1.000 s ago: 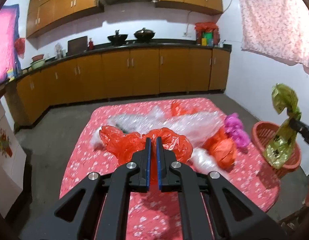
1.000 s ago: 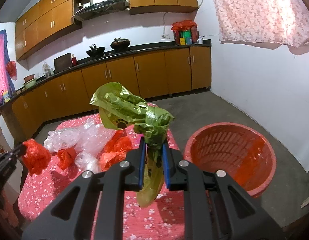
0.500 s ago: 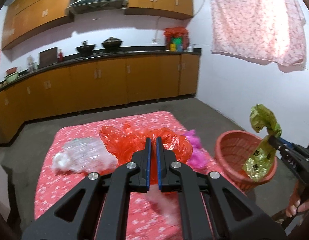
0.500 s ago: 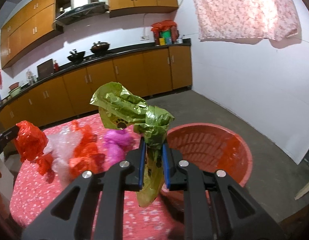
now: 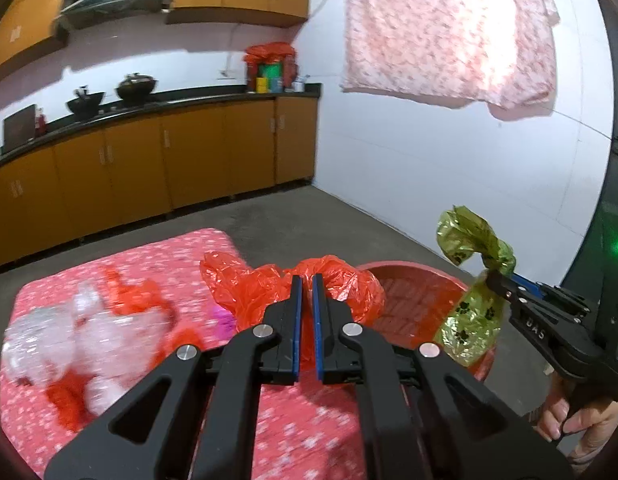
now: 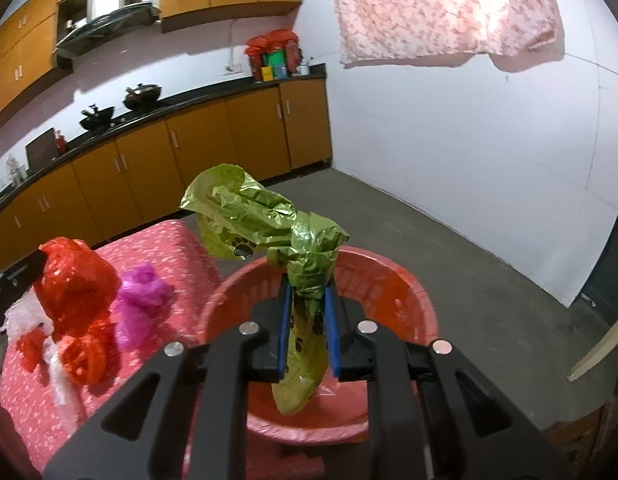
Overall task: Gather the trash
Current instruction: 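Carry the green-yellow bag to the basket with the right gripper while the left gripper grasps a red bag, then open both grippers to drop the red and green-yellow bags into the basket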
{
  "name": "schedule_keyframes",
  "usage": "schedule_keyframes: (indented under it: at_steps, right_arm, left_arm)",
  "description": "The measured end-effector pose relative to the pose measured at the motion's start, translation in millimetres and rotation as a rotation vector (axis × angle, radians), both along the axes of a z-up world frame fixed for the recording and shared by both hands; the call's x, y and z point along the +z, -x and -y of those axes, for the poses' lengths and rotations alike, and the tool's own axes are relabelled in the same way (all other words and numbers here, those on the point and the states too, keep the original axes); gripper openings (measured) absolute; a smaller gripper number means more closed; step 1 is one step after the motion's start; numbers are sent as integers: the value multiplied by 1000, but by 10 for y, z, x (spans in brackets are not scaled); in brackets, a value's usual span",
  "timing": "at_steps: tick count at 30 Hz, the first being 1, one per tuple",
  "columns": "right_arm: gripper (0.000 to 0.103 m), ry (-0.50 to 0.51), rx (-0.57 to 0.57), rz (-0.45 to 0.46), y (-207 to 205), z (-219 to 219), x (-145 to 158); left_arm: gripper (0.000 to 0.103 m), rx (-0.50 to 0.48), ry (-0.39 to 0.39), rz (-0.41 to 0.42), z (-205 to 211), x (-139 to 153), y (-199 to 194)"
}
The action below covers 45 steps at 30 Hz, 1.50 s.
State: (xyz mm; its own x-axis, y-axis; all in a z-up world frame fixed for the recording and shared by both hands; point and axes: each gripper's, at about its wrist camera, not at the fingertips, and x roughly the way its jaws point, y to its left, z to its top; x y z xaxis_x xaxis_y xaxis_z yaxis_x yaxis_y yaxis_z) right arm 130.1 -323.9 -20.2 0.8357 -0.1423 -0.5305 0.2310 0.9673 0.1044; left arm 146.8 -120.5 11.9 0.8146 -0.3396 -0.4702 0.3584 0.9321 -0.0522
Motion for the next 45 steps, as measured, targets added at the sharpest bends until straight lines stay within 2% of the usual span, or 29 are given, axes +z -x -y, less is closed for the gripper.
schedule_keyframes:
  at_steps: [12,28,30,31,32,33,34,37,39,44,45]
  right_arm:
    - [17,-43,-46,-35,-254,388,-257]
    - [21,-124,-33,-63,-488,712,-472]
    - [25,-126,-31,-64,-485,726,-491]
    - [27,-126,-29,-63,-480,731,-494]
    - [29,-124,-28,-62,-474,732,-493]
    - [31,-120,-29,-62,-466,730,-491]
    - [32,-119,-30,-61,-457,729,-488]
    - [38,-116,-37,-55,-411,724,-470]
    - [43,-101,-43,-50,-371,699,-455]
    - [65,-32,-19,-22,-240,522,-377]
    - [72,-20,-4,-14,-208,458,-359]
  left_arm:
    - [5,-138,-18,-49,645,-296,-357]
    - [5,-214,-67,-123,1074,-657,-580]
    - [11,-215,-64,-137,1066,-675,-602]
    - [18,-210,-63,-140,1051,-676,-604]
    - [30,-204,-62,-140,1032,-677,-607]
    - [34,-195,-62,-138,1009,-675,-603]
    - [38,-184,-59,-135,982,-669,-598]
    - [38,-154,-50,-138,873,-636,-593]
    - [42,-125,-46,-125,767,-595,-572]
    - [64,-14,-44,-49,386,-416,-369]
    - [65,11,-50,-33,305,-387,-319]
